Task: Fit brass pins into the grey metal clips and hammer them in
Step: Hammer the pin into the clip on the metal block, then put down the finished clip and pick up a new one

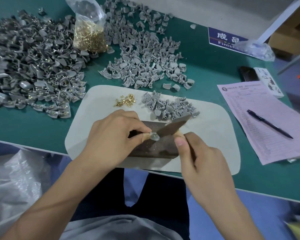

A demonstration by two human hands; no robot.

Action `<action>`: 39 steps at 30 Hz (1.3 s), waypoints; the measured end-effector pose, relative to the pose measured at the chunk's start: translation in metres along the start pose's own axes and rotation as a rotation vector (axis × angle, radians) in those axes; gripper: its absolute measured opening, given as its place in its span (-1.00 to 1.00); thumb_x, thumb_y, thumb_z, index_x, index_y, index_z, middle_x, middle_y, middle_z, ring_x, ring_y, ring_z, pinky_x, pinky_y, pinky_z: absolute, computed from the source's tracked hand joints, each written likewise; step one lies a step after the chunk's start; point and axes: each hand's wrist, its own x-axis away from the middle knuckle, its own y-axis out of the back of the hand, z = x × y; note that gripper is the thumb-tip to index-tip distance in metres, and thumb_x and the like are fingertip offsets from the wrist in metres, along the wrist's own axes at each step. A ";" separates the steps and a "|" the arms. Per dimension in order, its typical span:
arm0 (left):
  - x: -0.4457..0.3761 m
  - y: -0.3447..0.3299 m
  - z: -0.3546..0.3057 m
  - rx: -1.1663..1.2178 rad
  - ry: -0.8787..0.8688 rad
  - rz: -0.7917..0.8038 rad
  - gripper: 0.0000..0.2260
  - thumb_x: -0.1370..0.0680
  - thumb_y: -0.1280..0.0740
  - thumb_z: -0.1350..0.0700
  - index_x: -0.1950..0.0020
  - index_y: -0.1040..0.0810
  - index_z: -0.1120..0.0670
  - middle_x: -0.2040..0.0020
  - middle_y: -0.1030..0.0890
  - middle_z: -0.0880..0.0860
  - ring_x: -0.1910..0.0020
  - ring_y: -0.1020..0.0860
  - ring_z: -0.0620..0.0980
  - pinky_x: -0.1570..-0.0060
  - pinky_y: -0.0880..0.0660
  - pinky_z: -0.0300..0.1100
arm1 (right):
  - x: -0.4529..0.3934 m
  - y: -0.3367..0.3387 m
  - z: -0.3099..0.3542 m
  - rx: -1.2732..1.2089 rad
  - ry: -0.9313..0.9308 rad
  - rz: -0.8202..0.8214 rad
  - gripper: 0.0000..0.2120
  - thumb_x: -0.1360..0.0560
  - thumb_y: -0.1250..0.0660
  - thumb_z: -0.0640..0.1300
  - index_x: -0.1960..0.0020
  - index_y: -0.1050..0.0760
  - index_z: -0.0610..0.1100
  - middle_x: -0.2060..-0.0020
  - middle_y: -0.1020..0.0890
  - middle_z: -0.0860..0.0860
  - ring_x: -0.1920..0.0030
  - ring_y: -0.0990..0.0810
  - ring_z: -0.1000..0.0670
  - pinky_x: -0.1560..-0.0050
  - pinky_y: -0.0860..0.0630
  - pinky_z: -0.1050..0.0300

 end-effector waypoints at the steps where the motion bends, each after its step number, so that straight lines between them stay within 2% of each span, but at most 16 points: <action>1: -0.001 0.000 0.001 -0.004 -0.002 -0.001 -0.95 -0.48 -0.48 -0.12 0.08 -0.70 -0.24 0.18 -0.56 -0.23 0.08 -0.45 -0.21 0.23 -0.43 -0.16 | 0.000 0.000 0.002 -0.034 -0.011 -0.046 -0.75 -0.66 0.05 0.28 0.08 -0.28 0.22 0.51 -0.38 0.11 0.45 -0.36 -0.01 0.43 -0.33 0.03; 3: -0.001 0.000 0.002 -0.011 -0.003 -0.001 -0.96 -0.48 -0.48 -0.12 0.08 -0.69 -0.25 0.18 -0.55 -0.24 0.09 -0.45 -0.21 0.25 -0.41 -0.17 | 0.002 -0.005 0.006 -0.100 -0.030 -0.044 -0.78 -0.67 0.05 0.26 0.06 -0.26 0.23 0.48 -0.39 0.12 0.43 -0.38 -0.02 0.40 -0.32 0.04; 6: -0.002 -0.001 0.004 0.006 0.002 0.005 -0.96 -0.46 -0.48 -0.14 0.10 -0.68 -0.27 0.15 -0.54 -0.27 0.10 -0.46 -0.22 0.25 -0.40 -0.18 | 0.001 -0.004 0.009 0.001 -0.017 0.041 -0.68 -0.64 0.11 0.31 0.03 -0.30 0.18 0.45 -0.45 0.08 0.37 -0.47 -0.12 0.37 -0.40 -0.10; 9: -0.002 0.000 0.004 -0.003 0.003 0.002 -0.96 -0.46 -0.49 -0.14 0.11 -0.68 -0.27 0.10 -0.54 -0.29 0.09 -0.47 -0.22 0.25 -0.41 -0.20 | -0.003 -0.001 0.007 -0.019 -0.032 -0.063 -0.67 -0.66 0.11 0.30 0.05 -0.30 0.15 0.48 -0.39 0.11 0.43 -0.40 -0.05 0.40 -0.34 -0.06; 12: -0.003 0.000 0.002 0.001 0.001 0.011 -0.95 -0.46 -0.47 -0.16 0.09 -0.68 -0.28 0.12 -0.54 -0.28 0.09 -0.46 -0.24 0.24 -0.38 -0.26 | 0.000 -0.002 0.006 -0.001 -0.019 0.019 -0.59 -0.64 0.12 0.31 -0.02 -0.38 0.10 0.44 -0.47 0.09 0.37 -0.49 -0.12 0.37 -0.38 -0.09; 14: -0.004 0.001 0.003 -0.017 -0.004 0.010 -0.95 -0.46 -0.47 -0.16 0.09 -0.68 -0.28 0.13 -0.54 -0.28 0.08 -0.46 -0.25 0.23 -0.37 -0.27 | 0.002 -0.004 0.004 -0.032 -0.023 -0.028 -0.56 -0.65 0.11 0.32 -0.02 -0.42 0.08 0.45 -0.46 0.08 0.38 -0.48 -0.10 0.37 -0.40 -0.10; 16: -0.004 0.001 0.006 -0.023 0.000 0.007 -0.94 -0.46 -0.47 -0.15 0.09 -0.68 -0.28 0.11 -0.54 -0.29 0.08 -0.45 -0.25 0.24 -0.35 -0.29 | 0.002 -0.005 0.007 -0.115 -0.029 -0.077 -0.58 -0.66 0.09 0.30 0.01 -0.40 0.07 0.47 -0.40 0.11 0.41 -0.43 -0.05 0.36 -0.36 -0.08; 19: -0.004 0.001 0.006 -0.032 0.005 0.019 -0.94 -0.45 -0.48 -0.15 0.09 -0.67 -0.28 0.06 -0.54 -0.30 0.08 -0.44 -0.25 0.26 -0.31 -0.31 | -0.001 -0.005 0.011 0.012 0.005 0.026 -0.67 -0.65 0.08 0.29 0.04 -0.30 0.11 0.44 -0.44 0.09 0.35 -0.49 -0.16 0.37 -0.35 -0.10; 23: -0.004 0.003 0.004 -0.026 0.006 0.027 -0.94 -0.45 -0.48 -0.17 0.10 -0.66 -0.29 0.06 -0.54 -0.29 0.06 -0.47 -0.22 0.27 -0.34 -0.27 | 0.001 -0.004 0.011 -0.091 -0.024 -0.073 -0.67 -0.66 0.07 0.29 0.02 -0.34 0.13 0.48 -0.37 0.13 0.42 -0.40 -0.06 0.38 -0.31 -0.06; 26: -0.004 0.004 0.005 -0.011 0.009 0.026 -0.94 -0.45 -0.46 -0.19 0.10 -0.66 -0.29 0.07 -0.54 -0.29 0.06 -0.48 -0.21 0.27 -0.33 -0.26 | 0.003 -0.006 0.008 0.024 -0.005 0.015 -0.66 -0.63 0.07 0.33 0.07 -0.28 0.12 0.45 -0.48 0.05 0.36 -0.50 -0.16 0.39 -0.36 -0.06; 27: -0.004 0.003 0.005 -0.008 0.006 0.024 -0.94 -0.46 -0.45 -0.20 0.09 -0.66 -0.29 0.08 -0.54 -0.28 0.06 -0.48 -0.21 0.27 -0.35 -0.24 | 0.002 -0.004 0.004 -0.012 -0.019 0.016 -0.64 -0.62 0.05 0.34 0.05 -0.33 0.12 0.44 -0.51 0.06 0.36 -0.50 -0.11 0.36 -0.40 -0.05; 29: -0.003 0.000 0.006 0.012 0.012 0.024 -0.93 -0.48 -0.41 -0.20 0.08 -0.64 -0.27 0.11 -0.54 -0.24 0.05 -0.48 -0.19 0.21 -0.44 -0.15 | -0.002 -0.001 -0.008 -0.160 -0.078 -0.054 -0.65 -0.65 -0.02 0.32 -0.02 -0.45 0.13 0.39 -0.52 0.21 0.37 -0.46 0.07 0.34 -0.41 0.17; 32: -0.001 -0.005 0.007 0.122 0.035 0.047 -0.92 -0.51 -0.35 -0.16 0.07 -0.61 -0.22 0.12 -0.57 -0.22 0.00 -0.46 -0.17 0.06 -0.49 0.00 | -0.004 -0.003 -0.036 -0.249 -0.260 -0.169 -0.88 -0.66 -0.18 0.16 -0.06 -0.38 0.13 0.21 -0.55 0.45 0.24 -0.53 0.21 0.32 -0.36 0.41; 34: -0.002 -0.005 0.007 0.214 0.052 0.065 -0.92 -0.53 -0.33 -0.13 0.07 -0.61 -0.19 0.11 -0.61 -0.22 0.01 -0.49 -0.20 0.01 -0.46 -0.10 | -0.003 -0.009 -0.052 -0.254 -0.354 -0.183 -0.91 -0.66 -0.27 0.01 -0.04 -0.35 0.07 0.22 -0.58 0.34 0.16 -0.54 0.29 0.30 -0.37 0.47; 37: -0.005 -0.001 0.005 0.394 0.129 0.091 -0.93 -0.55 -0.38 -0.02 0.10 -0.65 -0.12 0.15 -0.66 -0.22 0.20 -0.56 -0.27 0.17 -0.40 -0.41 | -0.001 -0.015 -0.061 -0.211 -0.417 -0.171 -0.93 -0.66 -0.27 -0.02 -0.01 -0.42 0.01 0.20 -0.57 0.17 0.14 -0.56 0.17 0.27 -0.36 0.36; 39: -0.007 0.001 0.005 0.518 0.200 0.117 -0.90 -0.55 -0.39 0.01 0.12 -0.68 -0.06 0.15 -0.70 -0.09 0.24 -0.59 -0.14 0.13 -0.45 -0.25 | 0.000 -0.015 -0.066 0.023 -0.402 -0.212 -0.86 -0.64 -0.27 0.04 -0.03 -0.52 -0.01 0.17 -0.59 0.05 0.09 -0.53 -0.05 0.18 -0.40 0.05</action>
